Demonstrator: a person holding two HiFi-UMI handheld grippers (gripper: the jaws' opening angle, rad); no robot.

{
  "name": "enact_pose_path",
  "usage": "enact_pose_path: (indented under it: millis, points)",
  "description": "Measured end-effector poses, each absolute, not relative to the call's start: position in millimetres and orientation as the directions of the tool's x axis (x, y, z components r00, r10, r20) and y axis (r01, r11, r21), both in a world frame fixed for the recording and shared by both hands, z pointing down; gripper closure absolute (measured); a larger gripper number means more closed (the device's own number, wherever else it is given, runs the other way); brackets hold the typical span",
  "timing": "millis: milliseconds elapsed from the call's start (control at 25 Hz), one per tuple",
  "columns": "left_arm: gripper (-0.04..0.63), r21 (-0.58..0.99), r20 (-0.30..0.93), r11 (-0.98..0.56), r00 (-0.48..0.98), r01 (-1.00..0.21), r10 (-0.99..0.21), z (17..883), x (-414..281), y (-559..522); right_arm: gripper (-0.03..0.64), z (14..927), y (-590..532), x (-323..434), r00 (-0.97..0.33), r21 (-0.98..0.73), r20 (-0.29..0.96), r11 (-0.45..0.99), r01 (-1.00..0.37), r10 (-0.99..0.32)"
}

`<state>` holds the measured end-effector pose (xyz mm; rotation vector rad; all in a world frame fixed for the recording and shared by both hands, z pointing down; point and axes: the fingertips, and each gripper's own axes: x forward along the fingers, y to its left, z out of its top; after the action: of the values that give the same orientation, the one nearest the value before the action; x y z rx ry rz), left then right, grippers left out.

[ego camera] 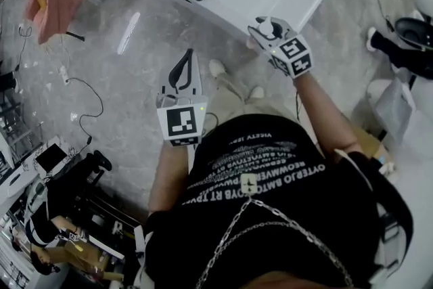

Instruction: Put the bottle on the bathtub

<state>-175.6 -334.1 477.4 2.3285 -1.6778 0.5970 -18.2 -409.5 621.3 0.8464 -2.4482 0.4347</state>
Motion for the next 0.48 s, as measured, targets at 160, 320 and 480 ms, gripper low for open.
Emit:
enact_pose_path:
  millis: [160,320,480]
  points:
    - [0.598,-0.053,0.460,-0.334,0.274,-0.941,-0.844,488,-179,-335,0.489,636,-420,-17,-0.658,-0.120,0.572,0.743,-0.658,-0.490]
    - [0.598,-0.046,0.468,-0.348,0.287,-0.936,-0.836,495,-181,-342,0.488,651,-431,-22,-0.643,-0.106,0.589,0.742,-0.662,-0.490]
    - [0.598,-0.077,0.498,-0.390,0.303,-0.918,-0.812,509,-180,-348,0.488,669,-439,-24,-0.637,-0.123,0.612,0.740,-0.661,-0.468]
